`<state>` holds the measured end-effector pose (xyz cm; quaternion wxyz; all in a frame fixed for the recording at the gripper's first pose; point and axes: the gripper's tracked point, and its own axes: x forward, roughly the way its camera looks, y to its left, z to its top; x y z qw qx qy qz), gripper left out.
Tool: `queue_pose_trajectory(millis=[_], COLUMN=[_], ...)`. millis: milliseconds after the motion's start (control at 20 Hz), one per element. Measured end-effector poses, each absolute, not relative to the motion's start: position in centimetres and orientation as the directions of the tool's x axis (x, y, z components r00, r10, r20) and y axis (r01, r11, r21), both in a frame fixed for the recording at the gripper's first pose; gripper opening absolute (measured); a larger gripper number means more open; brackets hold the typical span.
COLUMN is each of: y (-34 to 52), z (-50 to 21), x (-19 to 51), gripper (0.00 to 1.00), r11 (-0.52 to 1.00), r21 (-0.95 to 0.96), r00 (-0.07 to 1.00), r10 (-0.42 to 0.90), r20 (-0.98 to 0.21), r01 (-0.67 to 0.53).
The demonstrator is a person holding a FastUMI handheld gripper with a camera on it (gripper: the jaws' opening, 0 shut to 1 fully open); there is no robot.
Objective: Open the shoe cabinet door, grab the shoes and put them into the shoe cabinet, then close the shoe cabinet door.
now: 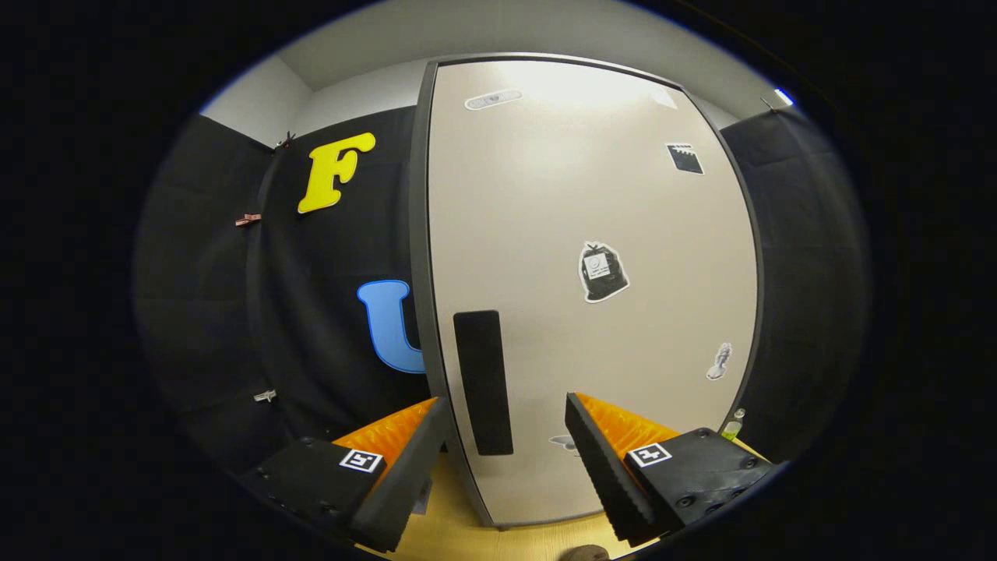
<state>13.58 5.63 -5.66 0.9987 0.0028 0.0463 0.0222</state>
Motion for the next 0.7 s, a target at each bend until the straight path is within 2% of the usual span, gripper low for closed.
queue_pose_trajectory(millis=[550,600,650,700], y=[5.8,5.7,6.0,6.0], z=[-6.9,-7.0,-6.9,-6.9], x=[16.7,16.8,16.8,16.8], gripper=[0.95,0.88,0.71,0.70], r11=[1.000,1.000,1.000,1.000], r21=[0.014,0.014,0.013,0.008], r00=[0.994,0.994,0.994,0.995], r10=[0.024,0.020,0.024,0.023], r20=[-0.110,-0.108,-0.103,-0.101], r01=[-0.023,-0.019,-0.023,-0.022])
